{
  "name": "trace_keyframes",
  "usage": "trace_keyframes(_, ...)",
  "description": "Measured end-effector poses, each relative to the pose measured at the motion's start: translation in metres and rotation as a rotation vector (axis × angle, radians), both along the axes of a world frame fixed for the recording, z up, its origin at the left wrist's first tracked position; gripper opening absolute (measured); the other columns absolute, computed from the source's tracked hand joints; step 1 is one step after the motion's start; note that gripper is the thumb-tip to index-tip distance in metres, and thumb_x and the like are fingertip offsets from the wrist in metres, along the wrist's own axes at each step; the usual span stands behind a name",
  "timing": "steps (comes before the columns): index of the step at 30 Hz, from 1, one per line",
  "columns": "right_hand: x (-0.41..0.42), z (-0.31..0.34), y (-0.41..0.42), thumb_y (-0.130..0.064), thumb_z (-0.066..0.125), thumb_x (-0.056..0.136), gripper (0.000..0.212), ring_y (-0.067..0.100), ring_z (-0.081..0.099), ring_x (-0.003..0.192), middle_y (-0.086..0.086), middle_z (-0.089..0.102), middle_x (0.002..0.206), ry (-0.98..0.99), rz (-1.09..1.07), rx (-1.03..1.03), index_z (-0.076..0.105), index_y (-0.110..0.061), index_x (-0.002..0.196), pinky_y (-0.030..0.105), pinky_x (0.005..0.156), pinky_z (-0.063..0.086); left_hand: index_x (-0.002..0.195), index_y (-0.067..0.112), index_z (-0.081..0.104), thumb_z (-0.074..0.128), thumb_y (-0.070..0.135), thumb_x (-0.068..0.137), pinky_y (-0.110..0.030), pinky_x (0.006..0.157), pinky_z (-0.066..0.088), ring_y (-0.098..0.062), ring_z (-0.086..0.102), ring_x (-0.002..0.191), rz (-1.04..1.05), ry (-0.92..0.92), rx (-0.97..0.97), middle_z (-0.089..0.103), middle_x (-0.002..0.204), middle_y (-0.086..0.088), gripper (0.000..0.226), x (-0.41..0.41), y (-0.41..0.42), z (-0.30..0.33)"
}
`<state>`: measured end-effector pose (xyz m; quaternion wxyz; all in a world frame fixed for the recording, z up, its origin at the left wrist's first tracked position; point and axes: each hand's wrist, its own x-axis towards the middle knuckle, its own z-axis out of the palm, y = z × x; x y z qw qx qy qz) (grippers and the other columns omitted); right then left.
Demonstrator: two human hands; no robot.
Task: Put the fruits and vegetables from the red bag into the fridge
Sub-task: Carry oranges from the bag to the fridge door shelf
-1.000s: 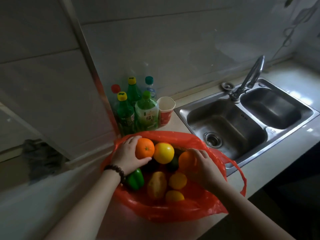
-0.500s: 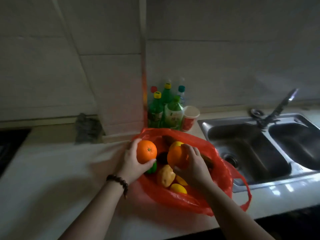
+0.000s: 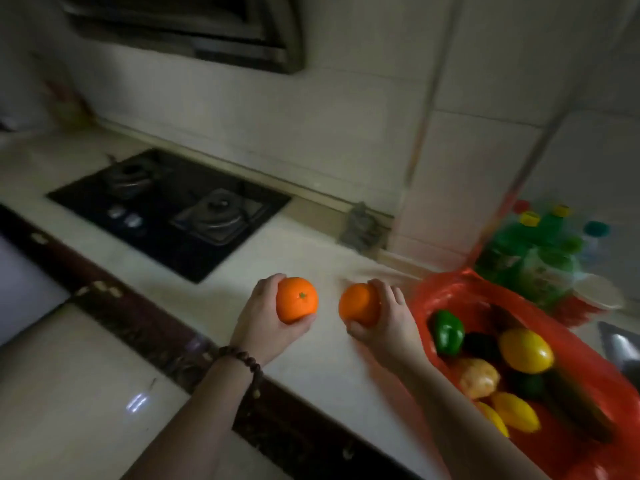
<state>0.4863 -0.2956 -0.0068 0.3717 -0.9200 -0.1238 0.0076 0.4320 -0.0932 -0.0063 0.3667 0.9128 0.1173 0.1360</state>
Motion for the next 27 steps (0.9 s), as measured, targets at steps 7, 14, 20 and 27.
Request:
trace_keyframes(7, -0.019, 0.015, 0.136, -0.044, 0.073, 0.071, 0.080, 0.020, 0.048, 0.110, -0.005, 0.038, 0.134, 0.025, 0.320, 0.008, 0.029, -0.030, 0.137, 0.033, 0.084, 0.047, 0.136, 0.025, 0.033, 0.078, 0.044, 0.069, -0.031, 0.090, 0.045, -0.014, 0.048, 0.110, 0.329, 0.017, -0.056, 0.040, 0.135, 0.002, 0.084, -0.079, 0.108, 0.019)
trace_keyframes(14, -0.046, 0.021, 0.283, -0.042, 0.074, 0.070, 0.082, 0.023, 0.050, 0.113, -0.002, 0.037, 0.135, 0.011, 0.548, 0.025, 0.028, -0.029, 0.137, 0.036, 0.086, 0.048, 0.134, 0.028, 0.036, 0.076, 0.052, 0.066, -0.029, 0.086, 0.046, -0.012, 0.047, 0.103, 0.574, -0.024, -0.029, 0.043, 0.131, 0.003, 0.083, -0.154, 0.233, 0.033)
trace_keyframes(20, -0.070, 0.032, 0.431, -0.041, 0.074, 0.072, 0.079, 0.023, 0.051, 0.110, -0.003, 0.035, 0.134, 0.010, 0.641, 0.115, 0.029, -0.030, 0.136, 0.033, 0.080, 0.046, 0.129, 0.026, 0.040, 0.078, 0.048, 0.067, -0.028, 0.080, 0.044, -0.013, 0.049, 0.100, 0.692, -0.073, 0.001, 0.047, 0.125, 0.004, 0.076, -0.200, 0.364, 0.051)
trace_keyframes(27, -0.085, 0.052, 0.564, -0.040, 0.074, 0.073, 0.082, 0.024, 0.051, 0.113, 0.000, 0.032, 0.140, -0.017, 0.685, 0.177, 0.025, -0.033, 0.138, 0.043, 0.086, 0.051, 0.132, 0.022, 0.038, 0.077, 0.047, 0.069, -0.027, 0.079, 0.040, -0.011, 0.043, 0.102, 0.737, -0.083, 0.083, 0.044, 0.130, 0.000, 0.078, -0.224, 0.493, 0.080)
